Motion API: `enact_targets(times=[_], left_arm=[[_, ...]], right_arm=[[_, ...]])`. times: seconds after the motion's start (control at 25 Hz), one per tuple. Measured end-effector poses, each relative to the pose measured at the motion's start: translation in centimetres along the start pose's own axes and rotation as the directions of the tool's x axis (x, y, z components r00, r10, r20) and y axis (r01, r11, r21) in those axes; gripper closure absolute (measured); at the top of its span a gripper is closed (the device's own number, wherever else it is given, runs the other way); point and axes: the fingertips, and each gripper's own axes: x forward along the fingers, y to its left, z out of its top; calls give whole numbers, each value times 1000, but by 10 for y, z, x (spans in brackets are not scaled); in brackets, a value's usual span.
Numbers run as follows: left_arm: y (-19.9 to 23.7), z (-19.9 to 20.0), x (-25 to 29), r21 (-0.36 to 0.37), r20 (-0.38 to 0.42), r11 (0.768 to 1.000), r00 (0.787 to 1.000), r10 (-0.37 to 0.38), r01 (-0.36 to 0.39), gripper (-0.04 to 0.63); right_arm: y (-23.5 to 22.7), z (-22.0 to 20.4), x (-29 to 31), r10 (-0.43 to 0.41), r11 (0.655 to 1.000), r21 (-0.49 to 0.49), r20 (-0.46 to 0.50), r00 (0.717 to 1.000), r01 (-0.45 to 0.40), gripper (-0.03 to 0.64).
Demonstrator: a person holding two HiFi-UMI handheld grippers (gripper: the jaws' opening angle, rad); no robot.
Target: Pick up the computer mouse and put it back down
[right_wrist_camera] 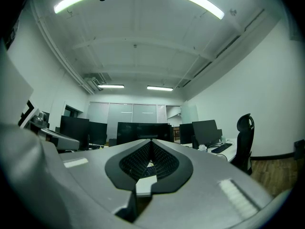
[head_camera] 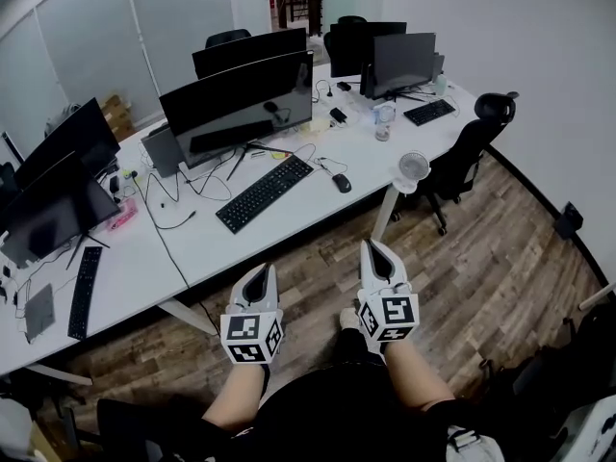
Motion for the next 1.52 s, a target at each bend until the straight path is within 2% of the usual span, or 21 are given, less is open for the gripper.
enact_targets(times=[0.28, 0.6, 0.8, 1.08, 1.4, 1.52], left_arm=[[7, 8, 106, -7, -4, 1000, 1000, 31, -31, 541], [5, 35, 241, -23, -19, 997, 997, 76, -77, 541], [2, 46, 301, -27, -29, 994, 994, 108, -109, 541], [18, 38, 340, -47, -90, 986, 984, 156, -160, 541], [43, 43, 357, -38, -97, 979, 976, 194, -199, 541], [57, 40, 354, -45, -103, 973, 970, 219, -224, 541]], right_arm=[[-65, -27, 97, 30, 999, 37, -18, 999, -29, 621], [-140, -34, 222, 114, 993, 39, -55, 992, -112, 621], [-176, -45, 279, 162, 986, 51, -79, 984, -158, 621], [-194, -85, 335, 189, 981, 69, -156, 969, -181, 621], [-184, -139, 375, 231, 973, 73, -265, 936, -219, 620], [-177, -169, 388, 250, 968, 80, -335, 908, -237, 524]])
